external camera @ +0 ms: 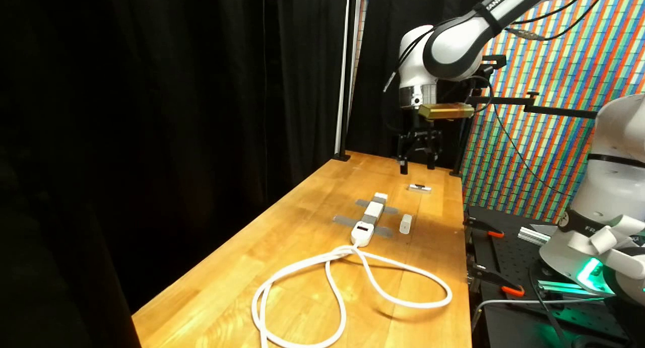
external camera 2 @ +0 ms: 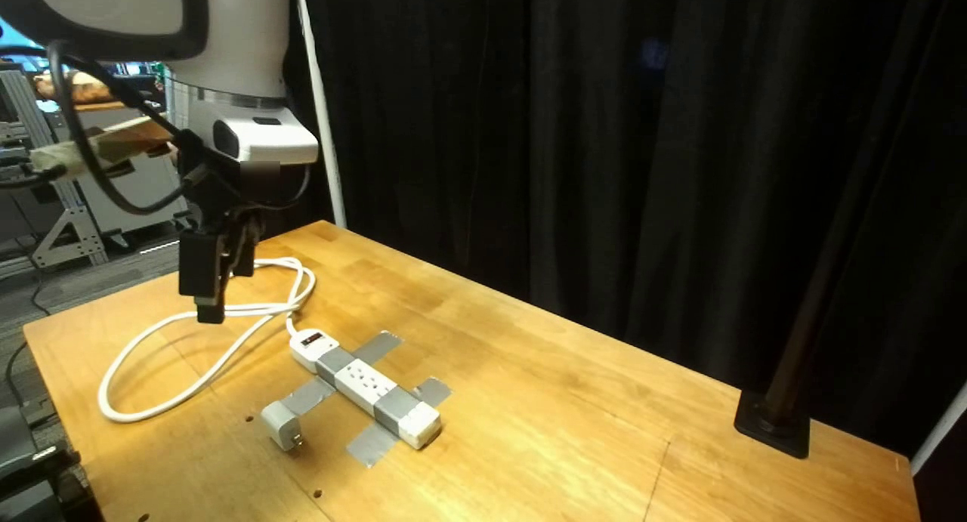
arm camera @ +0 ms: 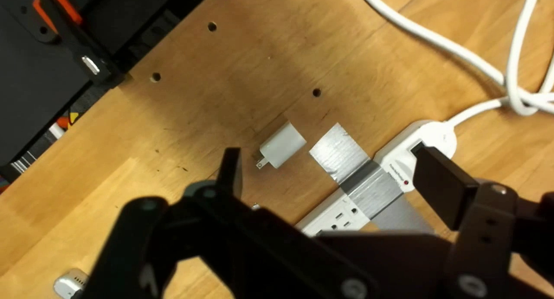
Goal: Plug the charger head into the adapter
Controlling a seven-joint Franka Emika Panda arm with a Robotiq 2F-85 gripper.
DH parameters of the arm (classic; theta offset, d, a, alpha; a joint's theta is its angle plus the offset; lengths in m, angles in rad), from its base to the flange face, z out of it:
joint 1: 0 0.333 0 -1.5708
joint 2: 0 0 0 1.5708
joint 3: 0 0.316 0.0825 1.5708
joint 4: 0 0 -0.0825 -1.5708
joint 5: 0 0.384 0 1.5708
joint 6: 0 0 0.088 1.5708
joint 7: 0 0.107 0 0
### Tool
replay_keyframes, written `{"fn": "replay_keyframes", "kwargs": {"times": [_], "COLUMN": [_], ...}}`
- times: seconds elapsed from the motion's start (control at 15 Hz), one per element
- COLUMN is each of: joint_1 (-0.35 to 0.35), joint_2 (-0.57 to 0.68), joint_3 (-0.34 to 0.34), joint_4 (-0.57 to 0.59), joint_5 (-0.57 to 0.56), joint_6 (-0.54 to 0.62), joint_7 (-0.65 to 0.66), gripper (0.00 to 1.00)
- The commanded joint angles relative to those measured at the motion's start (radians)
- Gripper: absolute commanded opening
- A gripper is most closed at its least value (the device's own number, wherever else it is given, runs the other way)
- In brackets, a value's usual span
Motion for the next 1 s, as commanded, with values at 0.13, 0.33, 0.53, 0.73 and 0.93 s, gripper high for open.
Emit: {"fn": "replay_keyframes", "kwargs": {"times": [0.13,0.33,0.53,0.73,0.93], "joint_1": [0.010,0.032,0.052,0.067,0.086], "joint_2": [0.175,0.225,0.283,0.345,0.397], "joint_3": [0.005,0.001,-0.008,-0.020,-0.029], "joint_4": [0.054,0.033,0.006,-0.012,-0.020], "joint_5": [-0.011,-0.032,-0.057,-0.072,-0.057], "joint_6": [0.104,0.161,0.265,0.370,0.432], "joint_7": [0.243,0.340,0.374,0.391,0.398], "gripper": [1.00,1.00,1.00,1.00,1.00]}}
